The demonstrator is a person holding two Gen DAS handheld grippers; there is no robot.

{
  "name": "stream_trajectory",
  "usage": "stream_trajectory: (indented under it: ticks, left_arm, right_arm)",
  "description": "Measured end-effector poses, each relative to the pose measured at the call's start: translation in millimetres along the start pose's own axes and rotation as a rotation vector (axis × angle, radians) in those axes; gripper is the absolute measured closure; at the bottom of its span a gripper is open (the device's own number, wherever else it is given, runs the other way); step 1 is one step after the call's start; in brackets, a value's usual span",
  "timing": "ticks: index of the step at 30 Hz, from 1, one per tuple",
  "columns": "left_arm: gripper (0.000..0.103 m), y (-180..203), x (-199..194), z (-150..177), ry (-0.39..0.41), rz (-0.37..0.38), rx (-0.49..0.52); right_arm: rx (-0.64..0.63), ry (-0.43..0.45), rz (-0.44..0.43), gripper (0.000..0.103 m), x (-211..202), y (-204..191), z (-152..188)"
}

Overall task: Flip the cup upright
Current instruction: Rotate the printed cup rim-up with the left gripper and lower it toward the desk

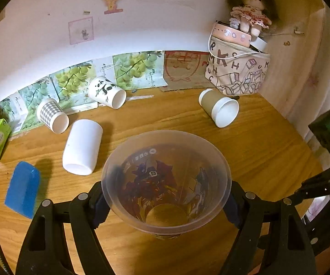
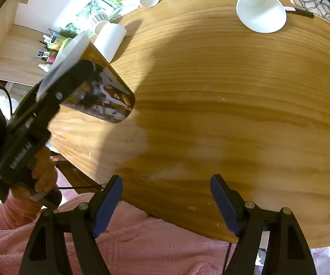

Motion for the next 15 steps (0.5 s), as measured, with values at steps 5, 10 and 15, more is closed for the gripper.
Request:
stream_trajectory:
  ticks: [5,10,15]
  left_arm:
    - [0.021,-1.0,9.9,7.7,-0.019,-0.010,-0.001]
    - [0.021,-0.9,11.9,12.3,-0.028,0.011,-0.011]
    - [0.021,-1.1,15.3,17.3,-0.059,0.015,-0.010]
  right_arm:
    - [0.004,-0.004,0.013,0.024,1.9,3.1,0.3]
    - [0.005,-0.007,0.009,0.024,4.1,1.0,-1.7]
    - [0.007,-0.020,0.011,0.024,7.4,0.4,-2.6]
Point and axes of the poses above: each gripper's, at about its wrist camera, not at the fingertips, and x roughly the way its jaws point, y to its right, z to its underside, the point moved 6 cm from there along x, roughly the way its jaws point, and after that the axes turned 13 degrees about -y, right-handed, at the moved point
